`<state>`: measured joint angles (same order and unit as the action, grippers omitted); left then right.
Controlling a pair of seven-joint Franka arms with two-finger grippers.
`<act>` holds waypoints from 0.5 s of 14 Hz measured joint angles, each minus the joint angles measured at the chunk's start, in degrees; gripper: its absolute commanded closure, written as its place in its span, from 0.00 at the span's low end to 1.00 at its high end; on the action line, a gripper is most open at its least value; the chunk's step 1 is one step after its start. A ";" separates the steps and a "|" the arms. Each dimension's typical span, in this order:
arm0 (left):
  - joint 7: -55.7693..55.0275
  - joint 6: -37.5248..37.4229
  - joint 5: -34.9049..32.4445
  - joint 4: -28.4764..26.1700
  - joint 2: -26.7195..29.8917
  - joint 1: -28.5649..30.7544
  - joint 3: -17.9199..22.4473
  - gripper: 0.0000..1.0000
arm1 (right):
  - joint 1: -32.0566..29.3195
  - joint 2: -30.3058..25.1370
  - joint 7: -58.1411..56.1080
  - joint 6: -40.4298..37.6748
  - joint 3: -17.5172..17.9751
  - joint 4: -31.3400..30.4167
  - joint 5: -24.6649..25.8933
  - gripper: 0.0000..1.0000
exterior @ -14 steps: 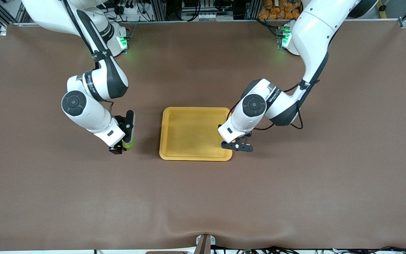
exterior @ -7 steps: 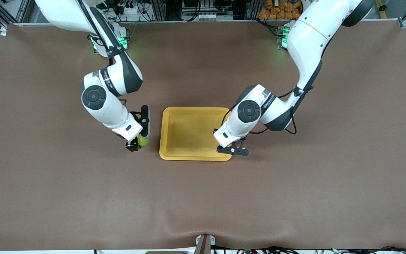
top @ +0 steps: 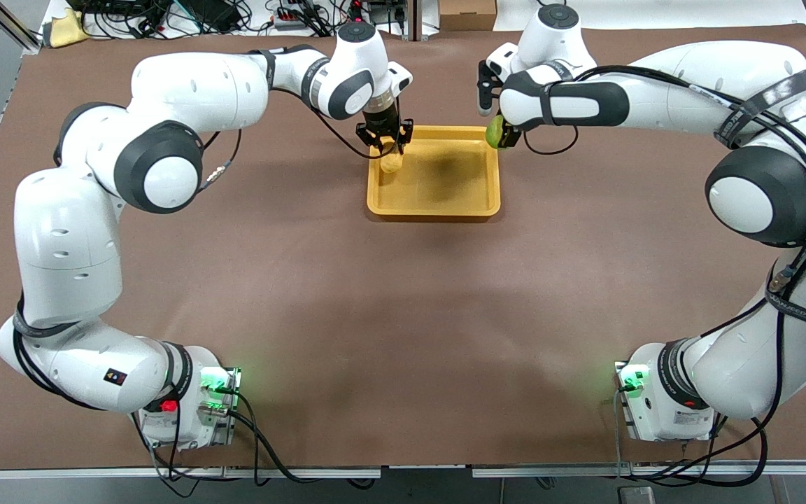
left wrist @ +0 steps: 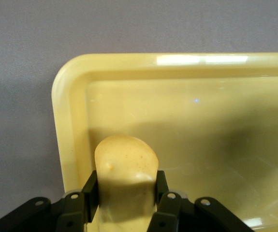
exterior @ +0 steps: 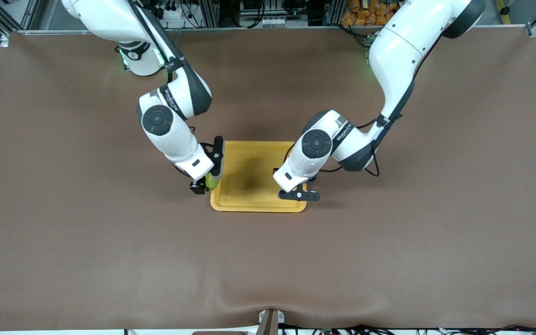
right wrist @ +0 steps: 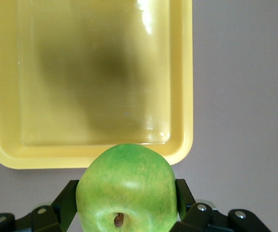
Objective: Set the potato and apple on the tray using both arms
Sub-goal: 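Release the potato into the tray while the right gripper lowers the apple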
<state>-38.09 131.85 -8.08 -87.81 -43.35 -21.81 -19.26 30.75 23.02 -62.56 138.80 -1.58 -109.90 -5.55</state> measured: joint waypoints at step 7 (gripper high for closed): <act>0.00 0.66 -0.12 0.27 -1.41 0.00 0.17 0.53 | 1.30 1.74 1.95 1.03 -0.04 0.62 -0.05 0.92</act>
<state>-38.09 132.51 -8.20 -87.53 -44.76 -21.81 -19.08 32.04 24.75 -60.61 139.84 -1.61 -109.27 -5.60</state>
